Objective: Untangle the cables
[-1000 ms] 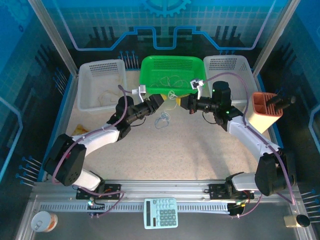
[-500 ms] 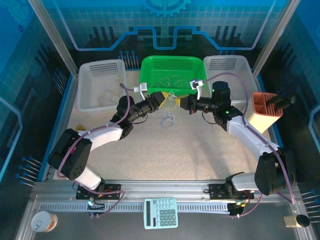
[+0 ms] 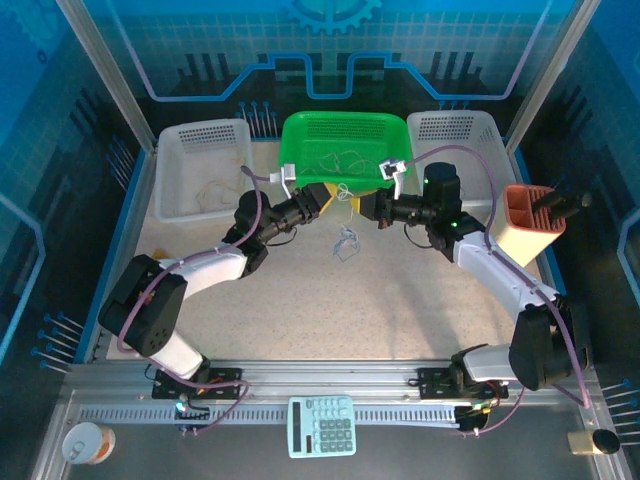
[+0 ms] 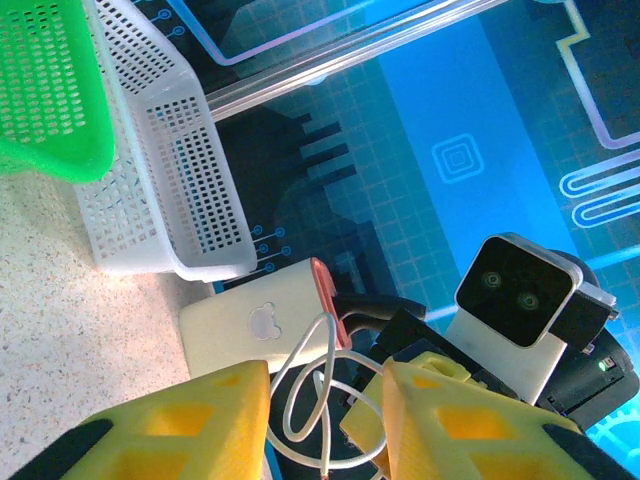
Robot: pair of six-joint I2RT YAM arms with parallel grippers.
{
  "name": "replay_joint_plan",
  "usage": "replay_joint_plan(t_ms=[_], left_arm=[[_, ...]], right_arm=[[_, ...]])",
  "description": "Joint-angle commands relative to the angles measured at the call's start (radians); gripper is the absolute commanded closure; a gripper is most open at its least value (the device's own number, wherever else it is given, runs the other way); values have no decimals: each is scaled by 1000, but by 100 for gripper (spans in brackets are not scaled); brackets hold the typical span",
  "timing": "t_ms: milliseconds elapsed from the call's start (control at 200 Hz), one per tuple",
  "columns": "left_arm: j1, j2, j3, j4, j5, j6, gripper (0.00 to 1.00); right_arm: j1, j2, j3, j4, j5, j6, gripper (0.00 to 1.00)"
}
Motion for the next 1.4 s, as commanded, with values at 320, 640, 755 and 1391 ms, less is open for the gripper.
replay_joint_plan(t_ms=[320,640,755,1391], left_arm=[[-8,34,29,76,22,-4,69],[-12,36,31,106,16,0,94],[-7,16,35,95,11,18,100],[116,-194,41,-39,24,120,100]], right_arm=[[17,10,7,30,-16,10,100],[13,7,3,15,-6,0,100],[1,4,-15,6,-1,-3,100],[-58,29,-144,34,61,-12,100]])
